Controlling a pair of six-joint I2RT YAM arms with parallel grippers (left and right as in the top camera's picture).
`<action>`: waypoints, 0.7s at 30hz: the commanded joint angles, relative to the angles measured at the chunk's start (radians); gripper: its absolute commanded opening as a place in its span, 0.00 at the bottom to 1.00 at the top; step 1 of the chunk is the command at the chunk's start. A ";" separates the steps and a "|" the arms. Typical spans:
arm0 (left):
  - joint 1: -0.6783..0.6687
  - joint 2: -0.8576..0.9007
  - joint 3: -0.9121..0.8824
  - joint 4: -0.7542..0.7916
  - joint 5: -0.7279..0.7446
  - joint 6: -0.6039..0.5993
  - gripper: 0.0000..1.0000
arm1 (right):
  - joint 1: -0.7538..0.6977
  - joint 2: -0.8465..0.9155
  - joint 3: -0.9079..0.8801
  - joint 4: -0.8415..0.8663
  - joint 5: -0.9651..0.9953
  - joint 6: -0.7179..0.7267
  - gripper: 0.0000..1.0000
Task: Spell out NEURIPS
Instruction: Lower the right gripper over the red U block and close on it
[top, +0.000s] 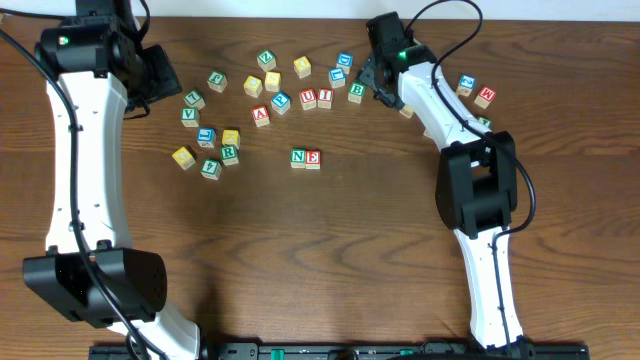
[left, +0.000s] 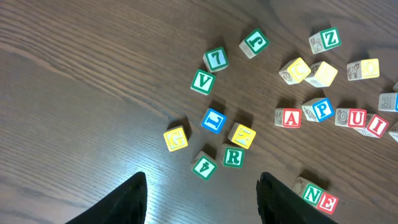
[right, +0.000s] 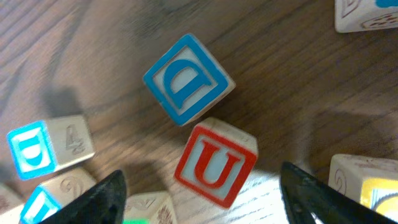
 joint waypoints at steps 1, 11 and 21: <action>-0.003 0.009 -0.004 -0.003 -0.002 -0.009 0.56 | -0.016 0.016 0.010 0.002 0.056 0.012 0.69; -0.003 0.010 -0.004 -0.003 -0.002 -0.009 0.56 | -0.015 0.016 0.010 -0.002 0.056 -0.063 0.54; -0.002 0.010 -0.004 -0.003 -0.002 -0.009 0.56 | -0.013 0.016 0.010 -0.069 0.055 -0.093 0.50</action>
